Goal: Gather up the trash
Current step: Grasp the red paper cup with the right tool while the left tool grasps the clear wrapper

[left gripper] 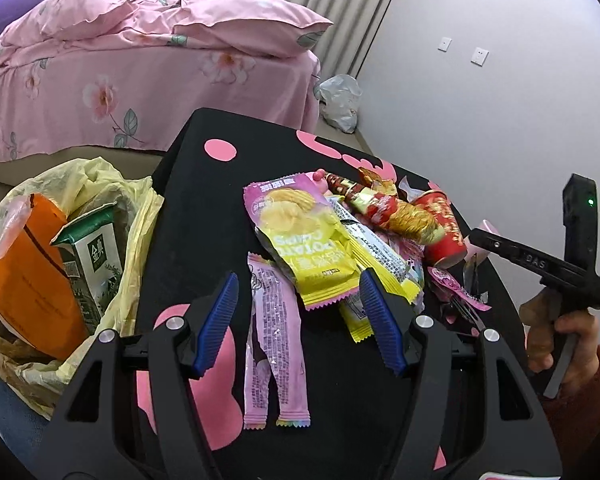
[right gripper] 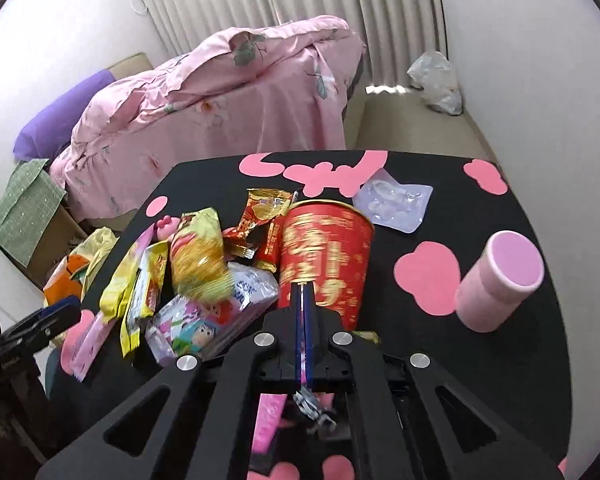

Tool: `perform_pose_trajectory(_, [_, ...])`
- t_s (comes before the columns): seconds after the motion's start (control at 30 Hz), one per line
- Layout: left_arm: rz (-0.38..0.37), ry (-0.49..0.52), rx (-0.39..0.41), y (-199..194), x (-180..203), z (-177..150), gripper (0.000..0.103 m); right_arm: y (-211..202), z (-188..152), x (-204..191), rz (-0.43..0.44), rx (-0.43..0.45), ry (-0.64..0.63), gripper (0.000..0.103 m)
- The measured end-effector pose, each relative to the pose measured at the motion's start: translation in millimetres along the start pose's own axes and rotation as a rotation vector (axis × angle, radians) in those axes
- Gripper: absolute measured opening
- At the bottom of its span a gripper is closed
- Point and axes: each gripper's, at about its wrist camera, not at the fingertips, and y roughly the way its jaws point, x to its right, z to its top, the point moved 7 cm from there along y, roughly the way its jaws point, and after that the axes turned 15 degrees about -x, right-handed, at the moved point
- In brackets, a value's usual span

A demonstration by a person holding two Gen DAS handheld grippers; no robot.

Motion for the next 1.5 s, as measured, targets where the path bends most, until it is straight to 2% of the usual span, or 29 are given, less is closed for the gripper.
perform_pose_trajectory(0.1, [-0.001, -0.010, 0.004, -1.7, -0.1, -0.5, 0.060, 0.3, -1.3, 6.6, -0.074, 0.019, -0.005, 0.006])
perform_pose_trajectory(0.17, [0.000, -0.012, 0.013, -4.3, 0.5, -0.5, 0.060, 6.7, -0.8, 10.5, -0.088, 0.012, -0.007, 0.031])
perform_pose_trajectory(0.2, [0.001, -0.012, 0.015, -5.2, 0.7, -0.4, 0.060, 10.5, 0.4, 12.0, -0.072, 0.010, -0.002, 0.056])
perform_pose_trajectory(0.23, [0.002, -0.013, 0.015, -5.7, 0.8, -0.3, 0.060, 15.4, 2.5, 14.9, -0.061, 0.010, 0.014, 0.058])
perform_pose_trajectory(0.37, [0.008, -0.016, 0.016, -7.1, -1.3, -0.7, 0.060, 41.1, 12.7, 28.8, -0.127, -0.026, 0.047, 0.058])
perform_pose_trajectory(0.43, [0.009, -0.019, 0.015, -7.2, -3.3, -1.1, 0.060, 52.9, 15.5, 34.7, -0.111, -0.057, 0.072, 0.056])
perform_pose_trajectory(0.53, [0.010, -0.024, 0.014, -7.5, -6.4, -1.0, 0.060, 41.3, 18.0, 35.1, -0.047, -0.010, 0.105, 0.054])
perform_pose_trajectory(0.67, [-0.009, 0.001, 0.011, -7.4, 5.6, 9.2, 0.060, 2.9, 17.4, 23.5, -0.076, 0.074, 0.030, 0.053])
perform_pose_trajectory(0.8, [-0.036, 0.139, 0.036, -3.0, 55.7, 35.1, 0.060, -33.9, 2.6, 28.9, -0.141, 0.134, -0.026, 0.053])
perform_pose_trajectory(0.9, [-0.072, 0.240, 0.002, 15.1, 95.6, 50.3, 0.060, -53.3, -16.9, 44.6, -0.164, 0.163, -0.027, 0.053])
perform_pose_trajectory(1.0, [-0.068, 0.343, -0.045, 45.1, 139.9, 66.3, 0.060, -63.8, -39.7, 60.9, -0.167, 0.176, -0.014, 0.053])
perform_pose_trajectory(1.13, [-0.114, 0.357, -0.118, 87.6, 180.2, 86.3, 0.058, -73.3, -64.8, 80.9, -0.201, 0.219, 0.001, 0.053])
perform_pose_trajectory(1.2, [-0.125, 0.351, -0.144, 106.6, 192.8, 95.4, 0.050, -78.1, -72.1, 92.0, -0.215, 0.245, 0.035, 0.053])
perform_pose_trajectory(1.33, [-0.063, 0.301, -0.191, 160.6, 207.8, 122.1, 0.048, -82.3, -79.4, 109.2, -0.217, 0.278, 0.090, 0.053])
perform_pose_trajectory(1.4, [0.012, 0.270, -0.220, 184.9, 204.7, 131.2, 0.048, -81.9, -83.1, 115.0, -0.210, 0.285, 0.114, 0.053])
perform_pose_trajectory(1.43, [0.073, 0.250, -0.249, 200.5, 200.2, 134.5, 0.047, -81.2, -84.4, 117.0, -0.206, 0.286, 0.122, 0.053])
perform_pose_trajectory(1.5, [0.108, 0.221, -0.285, 214.8, 193.2, 134.5, 0.043, -79.2, -87.4, 120.4, -0.192, 0.286, 0.141, 0.053])
